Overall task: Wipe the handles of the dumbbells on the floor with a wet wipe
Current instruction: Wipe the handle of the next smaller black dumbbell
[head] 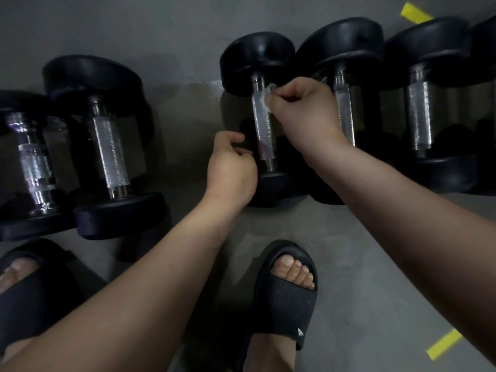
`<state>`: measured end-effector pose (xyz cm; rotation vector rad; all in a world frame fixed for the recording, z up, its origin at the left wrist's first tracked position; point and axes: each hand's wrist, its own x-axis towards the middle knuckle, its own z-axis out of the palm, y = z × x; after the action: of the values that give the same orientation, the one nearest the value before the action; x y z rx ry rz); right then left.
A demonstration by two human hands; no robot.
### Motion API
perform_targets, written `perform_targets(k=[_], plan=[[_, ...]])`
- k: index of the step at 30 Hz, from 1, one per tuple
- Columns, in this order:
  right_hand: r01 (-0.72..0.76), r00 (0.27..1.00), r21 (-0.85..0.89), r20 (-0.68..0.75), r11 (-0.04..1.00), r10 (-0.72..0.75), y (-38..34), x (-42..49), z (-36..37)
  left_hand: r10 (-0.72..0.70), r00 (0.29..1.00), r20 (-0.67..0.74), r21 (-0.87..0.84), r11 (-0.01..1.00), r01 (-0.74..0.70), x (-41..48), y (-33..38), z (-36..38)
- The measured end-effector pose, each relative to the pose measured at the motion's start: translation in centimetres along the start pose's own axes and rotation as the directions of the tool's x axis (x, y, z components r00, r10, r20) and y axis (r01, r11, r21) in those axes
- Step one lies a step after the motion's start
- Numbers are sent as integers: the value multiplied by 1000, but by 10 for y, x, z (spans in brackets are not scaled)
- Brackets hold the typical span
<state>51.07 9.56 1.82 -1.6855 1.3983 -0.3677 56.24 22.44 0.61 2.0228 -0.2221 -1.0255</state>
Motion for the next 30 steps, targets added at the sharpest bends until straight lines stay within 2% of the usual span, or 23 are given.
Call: perform_targets(k=[6, 10, 13, 16, 19, 23, 26, 30], plan=[[64, 987, -211, 160, 975, -30, 13, -31, -18, -13, 997, -73, 7, 1000, 14, -8, 4, -1], [150, 976, -355, 200, 923, -82, 3, -51, -32, -34, 999, -11, 87, 996, 35, -13, 12, -12], [151, 980, -274, 168, 950, -107, -17, -62, -38, -39, 997, 70, 175, 984, 26, -22, 19, -40], [109, 973, -148, 220, 983, -74, -45, -77, -31, 11, 995, 102, 285, 958, -40, -39, 32, -86], [84, 949, -62, 309, 995, -61, -77, -94, -17, 60, 986, 157, 465, 876, -128, -60, 54, -136], [102, 875, 51, 471, 993, -114, -136, -122, -4, 139, 972, 191, 656, 718, -231, -93, 86, -197], [256, 805, -40, 562, 966, -190, -180, -144, -6, 184, 965, 188, 750, 607, -262, -119, 103, -237], [472, 733, -236, 641, 849, -229, -230, -165, -17, 208, 969, 134, 805, 547, -229, -157, 123, -280]])
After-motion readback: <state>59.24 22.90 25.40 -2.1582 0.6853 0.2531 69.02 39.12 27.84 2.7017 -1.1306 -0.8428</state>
